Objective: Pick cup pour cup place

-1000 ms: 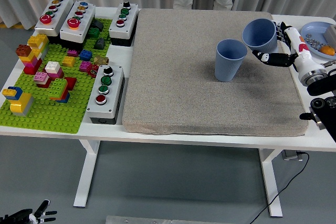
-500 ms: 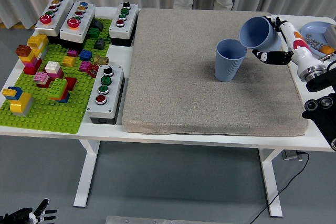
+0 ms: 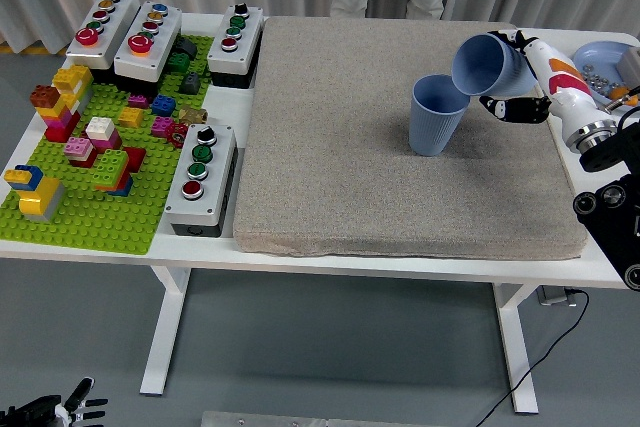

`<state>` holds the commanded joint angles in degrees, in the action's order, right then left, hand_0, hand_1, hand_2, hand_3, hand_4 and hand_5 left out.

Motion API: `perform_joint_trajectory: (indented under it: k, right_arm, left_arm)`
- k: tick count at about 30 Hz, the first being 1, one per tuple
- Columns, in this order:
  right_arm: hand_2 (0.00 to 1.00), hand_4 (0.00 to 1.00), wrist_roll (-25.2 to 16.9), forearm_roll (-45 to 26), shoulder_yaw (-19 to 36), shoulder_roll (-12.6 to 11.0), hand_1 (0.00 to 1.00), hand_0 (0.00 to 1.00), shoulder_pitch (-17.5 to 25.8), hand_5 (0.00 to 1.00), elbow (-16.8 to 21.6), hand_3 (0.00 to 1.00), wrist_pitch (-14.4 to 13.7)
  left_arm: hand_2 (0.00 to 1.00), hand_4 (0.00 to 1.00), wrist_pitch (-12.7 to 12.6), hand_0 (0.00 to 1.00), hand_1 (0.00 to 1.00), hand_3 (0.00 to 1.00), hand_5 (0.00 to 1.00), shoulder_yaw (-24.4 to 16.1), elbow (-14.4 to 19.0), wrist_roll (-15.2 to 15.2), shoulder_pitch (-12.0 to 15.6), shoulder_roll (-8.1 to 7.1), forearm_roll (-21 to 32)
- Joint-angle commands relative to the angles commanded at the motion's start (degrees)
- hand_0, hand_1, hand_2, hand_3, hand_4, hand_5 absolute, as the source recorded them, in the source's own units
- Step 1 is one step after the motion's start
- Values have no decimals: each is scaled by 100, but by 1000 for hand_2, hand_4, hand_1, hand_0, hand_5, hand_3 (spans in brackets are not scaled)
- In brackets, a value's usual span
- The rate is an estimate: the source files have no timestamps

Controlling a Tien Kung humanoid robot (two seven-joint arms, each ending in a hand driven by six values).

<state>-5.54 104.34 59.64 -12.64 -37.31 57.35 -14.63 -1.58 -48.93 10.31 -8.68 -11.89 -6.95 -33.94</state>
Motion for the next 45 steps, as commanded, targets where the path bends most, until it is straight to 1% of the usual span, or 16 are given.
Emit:
perform_joint_trajectory:
  k: [4, 11, 20, 28, 38, 45]
  right_arm:
    - [594, 758, 26, 145, -58, -18, 690, 809, -25, 116, 30, 696, -80]
    - [595, 758, 42, 254, -174, -26, 692, 811, -50, 117, 12, 694, -133]
    - [593, 757, 63, 384, -455, -66, 691, 813, -157, 117, -37, 692, -293]
    - [593, 757, 31, 396, -553, -105, 688, 818, -210, 119, -91, 691, -384]
    - [593, 757, 21, 502, -694, -171, 694, 821, -280, 120, -66, 687, -583]
    - [593, 757, 32, 494, -817, -210, 693, 825, -329, 124, -50, 684, -630]
  left_arm:
    - [742, 512, 1, 719, 706, 637, 969, 3, 0, -3, 5, -2, 2]
    - [742, 513, 1, 720, 706, 637, 970, 14, 0, -8, 30, -9, 8]
    - [741, 514, 0, 722, 706, 637, 970, 22, 0, -5, 26, -14, 13]
    - [741, 514, -1, 722, 706, 637, 970, 8, 0, -2, 24, -16, 2]
    - [741, 515, -2, 721, 707, 637, 971, -5, 0, -4, 3, -16, -14]
    - [741, 515, -4, 721, 707, 637, 971, -19, 0, -4, 7, -16, -17]
